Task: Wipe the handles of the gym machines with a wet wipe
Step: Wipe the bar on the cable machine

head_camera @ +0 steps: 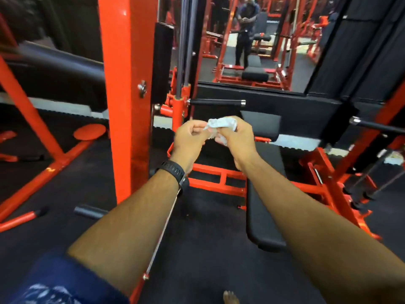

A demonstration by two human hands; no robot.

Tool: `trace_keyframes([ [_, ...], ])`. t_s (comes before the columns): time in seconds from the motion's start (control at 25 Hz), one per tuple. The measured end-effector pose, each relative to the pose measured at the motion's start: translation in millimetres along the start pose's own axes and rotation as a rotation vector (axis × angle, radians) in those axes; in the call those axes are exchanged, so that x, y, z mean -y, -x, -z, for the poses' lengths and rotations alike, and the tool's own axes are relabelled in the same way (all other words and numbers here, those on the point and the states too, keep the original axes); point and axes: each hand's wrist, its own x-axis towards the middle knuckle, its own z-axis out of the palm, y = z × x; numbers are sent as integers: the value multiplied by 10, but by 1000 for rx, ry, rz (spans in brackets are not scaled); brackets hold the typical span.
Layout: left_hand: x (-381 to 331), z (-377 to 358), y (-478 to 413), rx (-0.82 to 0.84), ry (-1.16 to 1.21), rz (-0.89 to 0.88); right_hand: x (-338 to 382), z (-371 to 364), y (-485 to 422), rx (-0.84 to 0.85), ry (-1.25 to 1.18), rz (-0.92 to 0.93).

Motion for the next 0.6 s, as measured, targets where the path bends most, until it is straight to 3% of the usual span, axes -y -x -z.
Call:
trace_keyframes([
  [0.16,147,-355,-913,-175,-65,-43,-254,159,-1137,-3,189,160],
  [0.28,258,-582,-1440,-266,-129,-36,-380,288,-1735,40,317,175],
  [0.44,477,-704,-1899,-267,-370,-39,-588,320,-2364,78,369,115],
  [0.6,700,-560,-2329,-182,-719,-102,-788,238,-2813,213,448,179],
])
